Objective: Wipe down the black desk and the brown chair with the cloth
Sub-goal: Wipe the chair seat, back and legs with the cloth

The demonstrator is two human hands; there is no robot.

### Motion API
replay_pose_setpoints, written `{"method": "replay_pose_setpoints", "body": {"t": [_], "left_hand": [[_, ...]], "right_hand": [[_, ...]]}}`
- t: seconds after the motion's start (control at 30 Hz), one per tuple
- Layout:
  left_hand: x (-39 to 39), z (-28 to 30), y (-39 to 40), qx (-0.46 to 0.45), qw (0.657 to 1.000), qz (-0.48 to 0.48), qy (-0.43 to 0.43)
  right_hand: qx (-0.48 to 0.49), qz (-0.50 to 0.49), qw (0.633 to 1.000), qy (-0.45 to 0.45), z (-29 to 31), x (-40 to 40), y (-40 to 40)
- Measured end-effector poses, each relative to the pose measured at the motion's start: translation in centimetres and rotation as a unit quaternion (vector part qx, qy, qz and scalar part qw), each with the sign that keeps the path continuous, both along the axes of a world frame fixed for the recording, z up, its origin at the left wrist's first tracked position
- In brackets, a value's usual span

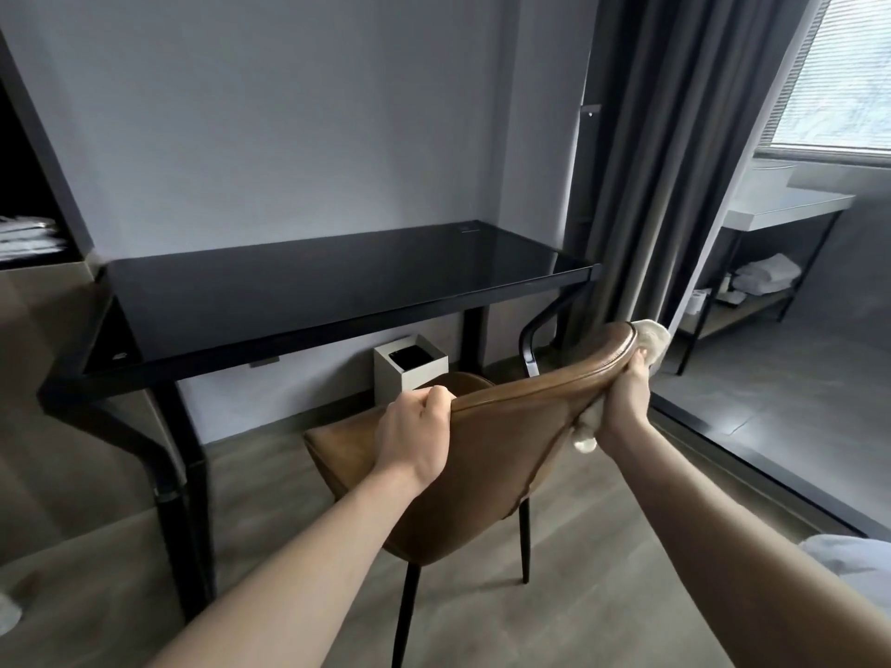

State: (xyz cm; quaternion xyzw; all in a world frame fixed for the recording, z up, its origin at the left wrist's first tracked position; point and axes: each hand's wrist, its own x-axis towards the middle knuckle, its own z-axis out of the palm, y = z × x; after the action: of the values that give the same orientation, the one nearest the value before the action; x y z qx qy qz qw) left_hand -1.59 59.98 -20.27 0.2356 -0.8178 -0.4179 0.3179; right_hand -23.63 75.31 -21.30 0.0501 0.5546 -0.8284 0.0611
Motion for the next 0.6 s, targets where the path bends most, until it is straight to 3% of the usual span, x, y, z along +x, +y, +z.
{"method": "replay_pose_setpoints", "body": {"t": [0.27,0.47,0.6], "left_hand": [[0.4,0.9,0.4,0.010,1.000,0.012,-0.013],[0.5,1.3,0.2,0.053,0.998,0.012,-0.030],[0.8,1.4,0.3,0.058,0.998,-0.003,-0.035]], "right_hand": [[-0.005,-0.002,0.999,-0.047,0.1,9.4,-0.7],[-0.003,0.071,0.997,-0.034,1.7,21.0,-3.1],[0.013,0.073,0.996,-0.041,2.0,20.7,-2.9]]}}
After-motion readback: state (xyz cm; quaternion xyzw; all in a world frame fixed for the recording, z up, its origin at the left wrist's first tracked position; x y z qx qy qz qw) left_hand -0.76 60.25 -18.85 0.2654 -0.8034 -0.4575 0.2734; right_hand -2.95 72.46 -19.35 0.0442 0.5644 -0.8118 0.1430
